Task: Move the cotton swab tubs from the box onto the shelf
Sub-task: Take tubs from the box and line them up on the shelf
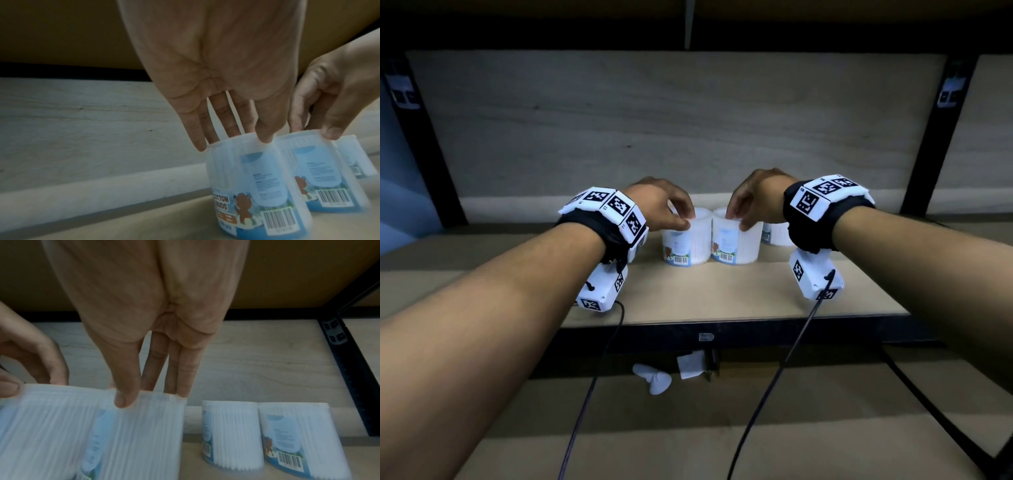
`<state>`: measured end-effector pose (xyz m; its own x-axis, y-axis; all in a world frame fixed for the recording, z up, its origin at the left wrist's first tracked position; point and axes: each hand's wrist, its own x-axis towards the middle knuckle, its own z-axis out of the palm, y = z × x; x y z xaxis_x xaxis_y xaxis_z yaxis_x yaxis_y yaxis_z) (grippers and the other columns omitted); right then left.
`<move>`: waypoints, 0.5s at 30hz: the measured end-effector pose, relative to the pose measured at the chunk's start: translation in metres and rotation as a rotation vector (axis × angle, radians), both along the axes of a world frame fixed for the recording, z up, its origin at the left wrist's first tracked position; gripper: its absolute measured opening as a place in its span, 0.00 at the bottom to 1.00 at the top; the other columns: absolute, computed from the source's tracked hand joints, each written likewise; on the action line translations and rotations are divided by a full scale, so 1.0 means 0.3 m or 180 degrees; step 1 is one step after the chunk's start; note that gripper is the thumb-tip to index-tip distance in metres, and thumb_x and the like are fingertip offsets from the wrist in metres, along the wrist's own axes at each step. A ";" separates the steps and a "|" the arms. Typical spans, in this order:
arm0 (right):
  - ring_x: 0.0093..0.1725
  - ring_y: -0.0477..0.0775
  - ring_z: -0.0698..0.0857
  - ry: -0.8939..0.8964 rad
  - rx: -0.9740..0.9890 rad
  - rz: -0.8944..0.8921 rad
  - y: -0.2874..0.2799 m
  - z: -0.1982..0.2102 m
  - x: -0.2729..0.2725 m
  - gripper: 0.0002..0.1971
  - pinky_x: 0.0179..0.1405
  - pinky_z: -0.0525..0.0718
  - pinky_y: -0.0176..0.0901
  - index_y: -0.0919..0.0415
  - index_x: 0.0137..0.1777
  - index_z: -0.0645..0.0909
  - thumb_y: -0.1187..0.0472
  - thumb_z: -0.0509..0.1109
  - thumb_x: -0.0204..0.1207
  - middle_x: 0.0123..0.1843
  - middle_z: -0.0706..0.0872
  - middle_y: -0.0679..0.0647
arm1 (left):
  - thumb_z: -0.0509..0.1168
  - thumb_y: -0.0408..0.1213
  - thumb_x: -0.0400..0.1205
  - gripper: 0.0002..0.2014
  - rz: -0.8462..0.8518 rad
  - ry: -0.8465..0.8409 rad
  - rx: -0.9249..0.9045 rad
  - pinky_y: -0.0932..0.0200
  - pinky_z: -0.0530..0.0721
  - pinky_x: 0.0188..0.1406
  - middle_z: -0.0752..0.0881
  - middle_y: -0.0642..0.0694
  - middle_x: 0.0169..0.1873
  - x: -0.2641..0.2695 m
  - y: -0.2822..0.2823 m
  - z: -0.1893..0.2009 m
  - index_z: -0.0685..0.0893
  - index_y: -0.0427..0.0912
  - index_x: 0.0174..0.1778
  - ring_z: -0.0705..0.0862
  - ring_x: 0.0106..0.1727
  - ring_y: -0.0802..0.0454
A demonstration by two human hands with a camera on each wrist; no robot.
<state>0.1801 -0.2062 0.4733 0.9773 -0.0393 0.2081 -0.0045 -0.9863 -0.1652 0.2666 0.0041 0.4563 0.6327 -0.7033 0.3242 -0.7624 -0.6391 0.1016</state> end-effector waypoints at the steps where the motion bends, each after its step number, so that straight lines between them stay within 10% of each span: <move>1: 0.54 0.46 0.87 0.0003 0.0015 -0.0024 -0.006 0.000 0.016 0.14 0.61 0.84 0.40 0.47 0.52 0.92 0.63 0.83 0.67 0.48 0.90 0.44 | 0.74 0.45 0.75 0.10 0.0046 0.0027 -0.0034 0.62 0.82 0.56 0.88 0.62 0.48 0.015 -0.008 -0.001 0.89 0.56 0.51 0.87 0.47 0.59; 15: 0.53 0.47 0.87 -0.0087 -0.0005 -0.0075 -0.097 -0.025 0.158 0.13 0.57 0.80 0.37 0.45 0.48 0.91 0.62 0.83 0.68 0.49 0.91 0.44 | 0.75 0.43 0.75 0.11 -0.0003 0.0083 -0.0241 0.68 0.74 0.49 0.90 0.58 0.49 0.150 -0.097 -0.011 0.90 0.51 0.53 0.85 0.45 0.61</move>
